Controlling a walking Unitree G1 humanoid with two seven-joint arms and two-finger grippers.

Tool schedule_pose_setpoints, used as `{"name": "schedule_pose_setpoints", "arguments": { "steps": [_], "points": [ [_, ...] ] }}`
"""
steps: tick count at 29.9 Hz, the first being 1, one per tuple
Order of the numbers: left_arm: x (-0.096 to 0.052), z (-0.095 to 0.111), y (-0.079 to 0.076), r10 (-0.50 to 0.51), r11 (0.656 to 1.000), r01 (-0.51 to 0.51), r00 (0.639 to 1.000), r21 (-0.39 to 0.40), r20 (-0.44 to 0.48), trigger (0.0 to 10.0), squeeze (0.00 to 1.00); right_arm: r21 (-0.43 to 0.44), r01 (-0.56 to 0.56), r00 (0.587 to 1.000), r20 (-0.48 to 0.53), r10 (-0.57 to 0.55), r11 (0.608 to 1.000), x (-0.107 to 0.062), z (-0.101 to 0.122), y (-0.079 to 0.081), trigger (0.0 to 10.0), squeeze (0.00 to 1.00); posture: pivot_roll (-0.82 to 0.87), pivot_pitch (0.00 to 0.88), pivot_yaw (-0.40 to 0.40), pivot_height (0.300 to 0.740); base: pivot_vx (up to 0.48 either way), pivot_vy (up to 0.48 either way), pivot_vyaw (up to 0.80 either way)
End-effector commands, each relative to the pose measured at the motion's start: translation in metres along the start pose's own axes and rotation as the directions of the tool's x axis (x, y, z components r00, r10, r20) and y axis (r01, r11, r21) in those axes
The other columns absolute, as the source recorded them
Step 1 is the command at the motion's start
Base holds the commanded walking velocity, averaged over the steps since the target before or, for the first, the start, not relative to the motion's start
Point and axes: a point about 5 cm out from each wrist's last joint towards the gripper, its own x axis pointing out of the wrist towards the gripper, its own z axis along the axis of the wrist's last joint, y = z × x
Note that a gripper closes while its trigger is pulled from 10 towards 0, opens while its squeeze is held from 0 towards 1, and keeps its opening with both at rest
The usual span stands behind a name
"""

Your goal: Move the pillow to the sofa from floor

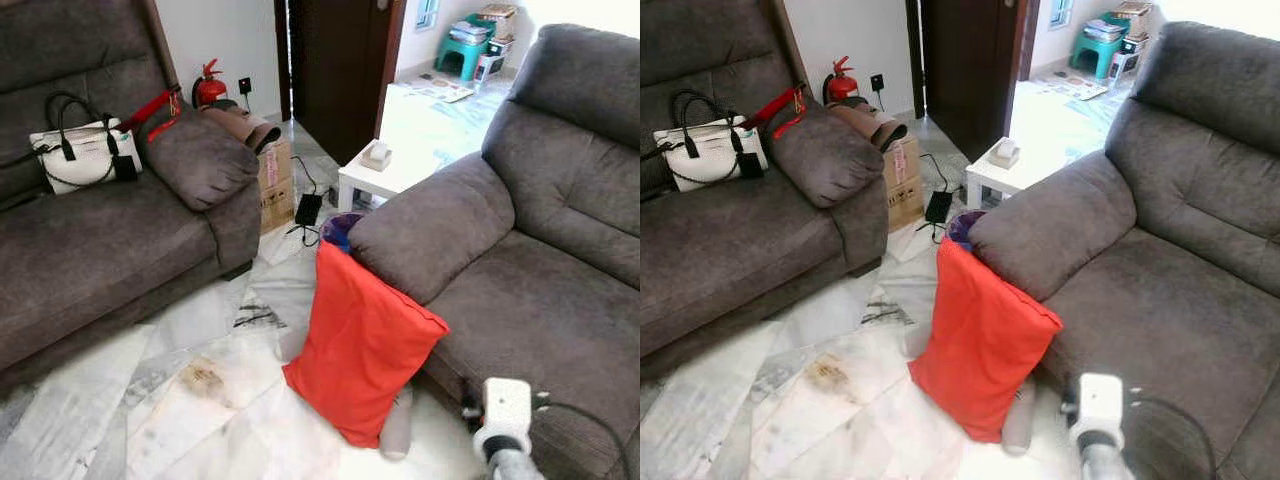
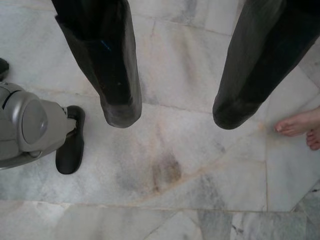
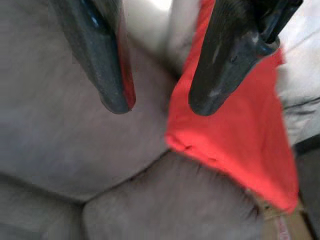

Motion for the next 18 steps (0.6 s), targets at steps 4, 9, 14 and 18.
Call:
{"name": "schedule_pose_setpoints", "arguments": {
  "steps": [4,9,14,18],
  "points": [
    [-0.002,-0.006,0.002,0.003,1.0,-0.003,1.0,0.011,-0.013,10.0,0.0,0.008,0.046,0.998,-0.052,-0.046,0.999,-0.032,-0.031,-0.022,10.0,0.0,0.06,0.085,0.014,0.74,0.0,0.0,0.0],
    [-0.001,-0.006,0.001,-0.001,1.0,0.001,1.0,0.02,-0.015,10.0,0.0,0.039,0.012,0.981,-0.196,-0.005,0.999,-0.063,-0.068,-0.02,10.0,0.0,0.04,0.079,0.025,0.74,0.0,0.0,0.0],
    [-0.001,-0.006,0.0,-0.005,1.0,0.005,1.0,0.028,-0.02,10.0,0.0,0.145,-0.023,0.942,-0.327,0.07,0.989,-0.068,-0.085,0.005,10.0,0.0,0.03,0.067,0.035,0.74,0.0,0.0,0.0],
    [-0.001,-0.006,-0.002,-0.013,0.999,0.014,1.0,0.038,-0.023,10.0,0.0,0.161,-0.019,0.883,-0.46,0.092,0.987,-0.072,-0.098,0.021,10.0,0.0,0.05,0.048,0.03,0.74,0.0,0.0,0.0]
  ]
}}
